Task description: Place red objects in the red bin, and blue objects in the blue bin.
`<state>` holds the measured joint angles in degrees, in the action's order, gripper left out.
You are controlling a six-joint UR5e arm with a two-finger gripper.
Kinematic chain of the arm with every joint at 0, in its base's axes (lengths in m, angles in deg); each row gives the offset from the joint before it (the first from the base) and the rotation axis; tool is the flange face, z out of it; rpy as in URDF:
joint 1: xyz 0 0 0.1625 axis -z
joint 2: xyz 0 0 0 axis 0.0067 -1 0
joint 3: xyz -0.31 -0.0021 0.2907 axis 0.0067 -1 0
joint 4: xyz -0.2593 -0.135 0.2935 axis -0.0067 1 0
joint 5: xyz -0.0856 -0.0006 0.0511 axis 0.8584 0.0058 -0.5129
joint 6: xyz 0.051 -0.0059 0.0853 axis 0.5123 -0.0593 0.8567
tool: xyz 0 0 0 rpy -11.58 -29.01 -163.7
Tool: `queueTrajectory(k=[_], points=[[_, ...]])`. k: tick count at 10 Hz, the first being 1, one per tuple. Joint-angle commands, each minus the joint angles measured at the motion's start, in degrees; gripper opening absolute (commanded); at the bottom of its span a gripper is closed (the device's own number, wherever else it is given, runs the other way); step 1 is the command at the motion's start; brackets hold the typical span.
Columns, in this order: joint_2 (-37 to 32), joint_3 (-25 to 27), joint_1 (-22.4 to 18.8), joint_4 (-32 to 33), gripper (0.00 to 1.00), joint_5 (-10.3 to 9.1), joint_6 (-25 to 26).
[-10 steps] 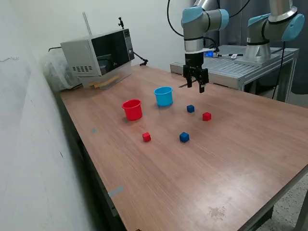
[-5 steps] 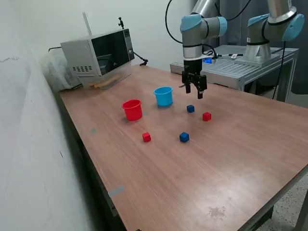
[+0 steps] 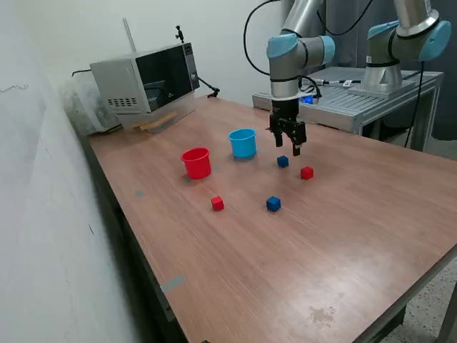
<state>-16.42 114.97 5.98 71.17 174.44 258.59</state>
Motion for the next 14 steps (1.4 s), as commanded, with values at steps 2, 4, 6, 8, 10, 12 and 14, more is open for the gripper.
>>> queueTrajectory(k=[2,4,6,8,10,12,14], points=[[1.5,-0.4,0.0,0.6,1.00,-0.23,-0.5],[2.3,-1.2,0.0,0.6,1.00,-0.23,-0.6],[3.0,-2.2,0.0,0.6,1.00,-0.23,-0.7],[3.3,-3.0,0.5,0.6,1.00,-0.32,-1.6],[3.4,-2.9,0.6,0.6,0.00,-0.32,-2.0],[3.4,-2.9,0.6,0.6,0.00,-0.32,-2.7],[3.4,-2.9,0.6,0.5,0.00,-0.32,-3.4]])
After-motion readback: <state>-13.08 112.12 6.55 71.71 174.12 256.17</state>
